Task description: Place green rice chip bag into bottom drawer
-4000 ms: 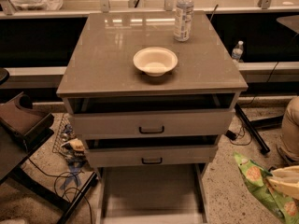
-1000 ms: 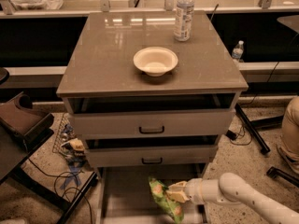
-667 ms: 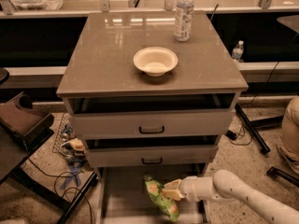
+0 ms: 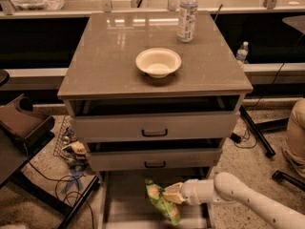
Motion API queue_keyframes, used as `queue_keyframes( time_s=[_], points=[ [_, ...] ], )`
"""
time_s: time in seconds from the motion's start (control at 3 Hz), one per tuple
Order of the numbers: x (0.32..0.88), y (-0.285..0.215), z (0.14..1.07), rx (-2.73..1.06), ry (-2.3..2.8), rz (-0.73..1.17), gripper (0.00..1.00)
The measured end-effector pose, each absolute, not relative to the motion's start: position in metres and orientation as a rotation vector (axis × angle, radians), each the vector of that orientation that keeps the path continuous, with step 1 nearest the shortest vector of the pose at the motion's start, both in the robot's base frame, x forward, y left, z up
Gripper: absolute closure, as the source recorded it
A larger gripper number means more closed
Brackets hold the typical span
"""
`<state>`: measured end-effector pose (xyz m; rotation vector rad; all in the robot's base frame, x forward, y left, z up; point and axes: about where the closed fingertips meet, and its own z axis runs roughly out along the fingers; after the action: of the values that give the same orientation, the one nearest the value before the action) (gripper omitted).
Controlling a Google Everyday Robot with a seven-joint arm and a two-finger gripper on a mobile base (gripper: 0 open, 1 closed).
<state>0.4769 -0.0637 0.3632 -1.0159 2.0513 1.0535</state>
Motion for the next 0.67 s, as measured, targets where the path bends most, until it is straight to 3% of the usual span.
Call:
queue_keyframes(
  time_s=[0.67],
  points=[
    [0.4754,-0.0599,0.3623,-1.020,2.049,1.062,0.40]
  ],
)
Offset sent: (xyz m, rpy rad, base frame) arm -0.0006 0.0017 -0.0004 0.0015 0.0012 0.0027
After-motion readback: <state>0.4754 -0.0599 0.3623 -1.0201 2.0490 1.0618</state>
